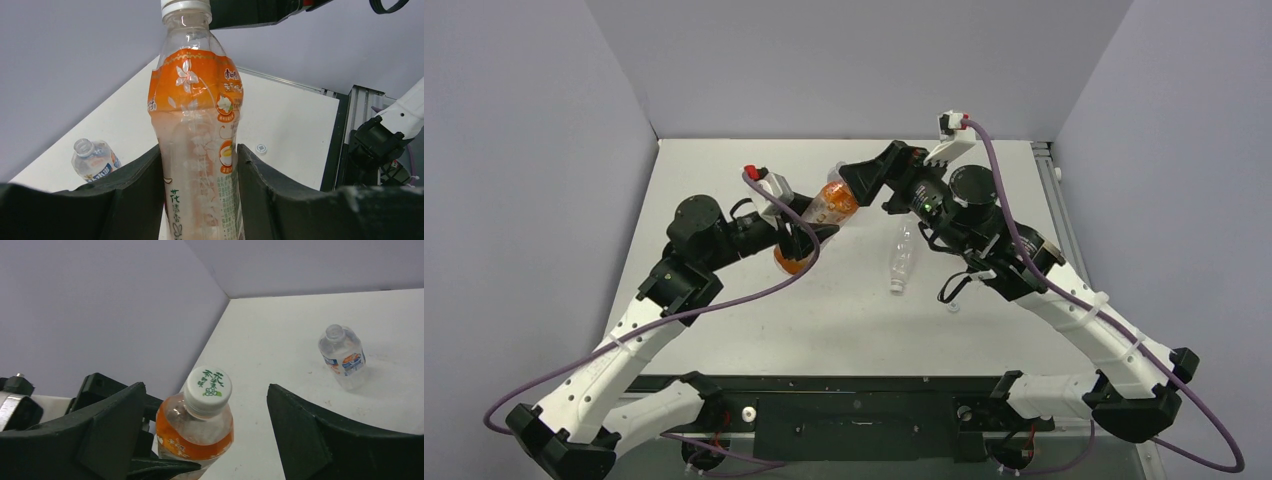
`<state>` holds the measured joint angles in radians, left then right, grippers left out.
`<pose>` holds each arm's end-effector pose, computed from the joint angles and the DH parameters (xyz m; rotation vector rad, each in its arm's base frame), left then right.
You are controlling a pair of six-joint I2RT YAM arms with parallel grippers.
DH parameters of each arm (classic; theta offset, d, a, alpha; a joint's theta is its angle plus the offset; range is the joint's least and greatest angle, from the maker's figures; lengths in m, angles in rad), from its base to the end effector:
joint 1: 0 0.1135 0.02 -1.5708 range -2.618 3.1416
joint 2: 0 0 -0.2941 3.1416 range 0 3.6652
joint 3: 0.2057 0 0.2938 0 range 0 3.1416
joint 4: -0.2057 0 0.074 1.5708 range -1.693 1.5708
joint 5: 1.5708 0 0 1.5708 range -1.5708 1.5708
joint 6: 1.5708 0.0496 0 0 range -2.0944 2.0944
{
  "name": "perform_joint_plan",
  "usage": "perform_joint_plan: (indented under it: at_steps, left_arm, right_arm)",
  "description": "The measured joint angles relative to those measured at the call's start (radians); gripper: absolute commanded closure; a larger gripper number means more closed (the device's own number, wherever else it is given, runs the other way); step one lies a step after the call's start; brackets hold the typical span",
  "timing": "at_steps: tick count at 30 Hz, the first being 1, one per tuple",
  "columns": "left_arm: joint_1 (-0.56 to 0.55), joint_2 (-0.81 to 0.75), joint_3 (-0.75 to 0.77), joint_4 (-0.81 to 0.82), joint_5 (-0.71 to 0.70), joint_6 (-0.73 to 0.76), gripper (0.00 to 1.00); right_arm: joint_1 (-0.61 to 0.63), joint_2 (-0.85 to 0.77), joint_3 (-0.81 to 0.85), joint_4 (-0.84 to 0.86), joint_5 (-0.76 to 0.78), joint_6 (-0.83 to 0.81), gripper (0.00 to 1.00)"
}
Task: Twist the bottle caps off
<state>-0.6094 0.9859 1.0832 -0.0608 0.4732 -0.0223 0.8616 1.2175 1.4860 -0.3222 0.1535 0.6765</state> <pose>0.1971 -0.1651 0.4507 0.8221 1.3758 -0.8573 0.2027 0.2246 0.5170 -0.0343 1.7308 1.0425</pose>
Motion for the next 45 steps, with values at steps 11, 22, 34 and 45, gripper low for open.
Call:
perform_joint_plan:
  at_steps: [11,22,34,45]
  left_arm:
    - [0.000,-0.063,-0.068,0.070,0.021,0.008,0.60]
    - [-0.001,-0.106,-0.087,0.114,0.022,0.008,0.63]
    - [-0.002,-0.119,-0.090,0.121,0.024,-0.008,0.08]
    - [-0.005,-0.078,-0.082,0.100,0.116,-0.018,0.53]
  right_arm:
    - [0.067,-0.002,0.037,0.057,-0.004,0.036,0.47]
    - [0.104,0.079,0.142,0.007,0.029,0.021,0.56]
    - [0.136,0.090,0.156,-0.003,0.077,-0.009,1.00]
    - [0.207,0.092,0.210,-0.033,0.117,-0.117,1.00]
